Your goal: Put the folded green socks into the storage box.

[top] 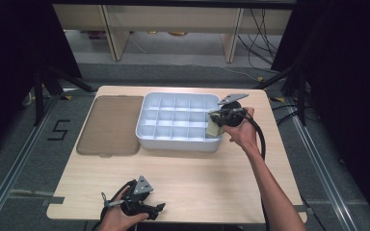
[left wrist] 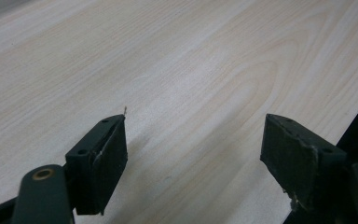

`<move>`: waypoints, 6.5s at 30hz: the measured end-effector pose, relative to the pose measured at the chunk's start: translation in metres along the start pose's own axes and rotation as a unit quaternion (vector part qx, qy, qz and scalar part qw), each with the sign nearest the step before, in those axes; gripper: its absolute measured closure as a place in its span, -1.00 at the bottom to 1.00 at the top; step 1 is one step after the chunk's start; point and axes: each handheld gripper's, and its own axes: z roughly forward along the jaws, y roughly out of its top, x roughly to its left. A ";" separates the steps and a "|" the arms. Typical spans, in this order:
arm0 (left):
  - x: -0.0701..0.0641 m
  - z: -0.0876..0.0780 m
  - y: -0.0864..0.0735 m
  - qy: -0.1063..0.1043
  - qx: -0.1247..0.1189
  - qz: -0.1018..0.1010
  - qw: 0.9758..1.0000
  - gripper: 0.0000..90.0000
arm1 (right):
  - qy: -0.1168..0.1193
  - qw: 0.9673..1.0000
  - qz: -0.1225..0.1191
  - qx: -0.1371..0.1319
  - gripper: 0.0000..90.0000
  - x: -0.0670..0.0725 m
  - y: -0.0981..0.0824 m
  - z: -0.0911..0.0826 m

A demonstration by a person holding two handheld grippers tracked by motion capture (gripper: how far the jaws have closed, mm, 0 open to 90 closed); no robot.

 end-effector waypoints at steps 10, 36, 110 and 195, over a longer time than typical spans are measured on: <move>0.000 0.001 0.000 -0.001 0.001 0.002 1.000 -0.52 | -0.009 1.000 0.001 0.022 0.65 0.003 -0.009 0.020; -0.002 0.003 -0.001 -0.005 0.004 -0.006 1.000 -0.52 | -0.007 0.998 -0.029 0.046 0.64 0.012 -0.027 0.040; -0.002 0.002 -0.001 -0.003 0.005 0.001 1.000 -0.52 | -0.002 0.997 0.042 0.068 0.53 0.002 -0.030 0.036; 0.003 -0.001 -0.001 -0.003 0.000 -0.007 1.000 -0.52 | 0.063 0.995 0.057 -0.051 -0.09 0.027 -0.063 -0.032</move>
